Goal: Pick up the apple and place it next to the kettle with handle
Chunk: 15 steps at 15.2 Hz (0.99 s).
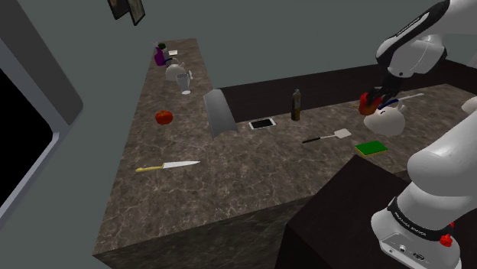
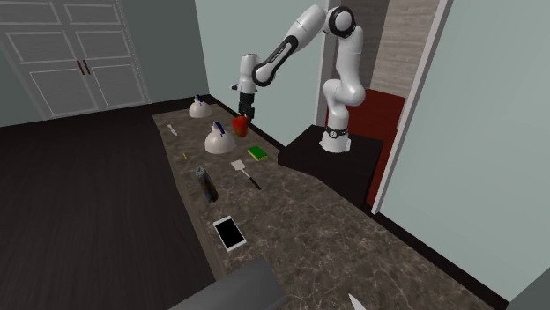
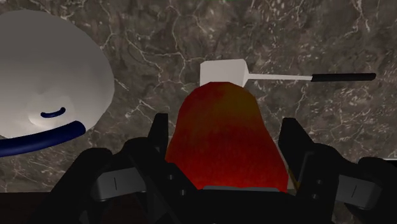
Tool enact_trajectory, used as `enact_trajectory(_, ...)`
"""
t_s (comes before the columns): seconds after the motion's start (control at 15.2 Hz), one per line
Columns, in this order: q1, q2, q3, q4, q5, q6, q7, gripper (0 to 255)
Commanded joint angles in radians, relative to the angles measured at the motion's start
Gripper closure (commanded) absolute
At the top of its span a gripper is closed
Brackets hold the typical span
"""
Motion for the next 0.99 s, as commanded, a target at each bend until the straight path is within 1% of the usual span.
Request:
enact_trajectory(0.0,0.001,0.024,0.001,-0.007,0.026,0.027,-0.020,255)
enact_trajectory(0.53,-0.004,0.124,0.020,-0.023,0.148,0.121,-0.117,255)
enact_trajectory(0.92,-0.025,0.204,0.057,-0.022,0.257,0.183,-0.203,255)
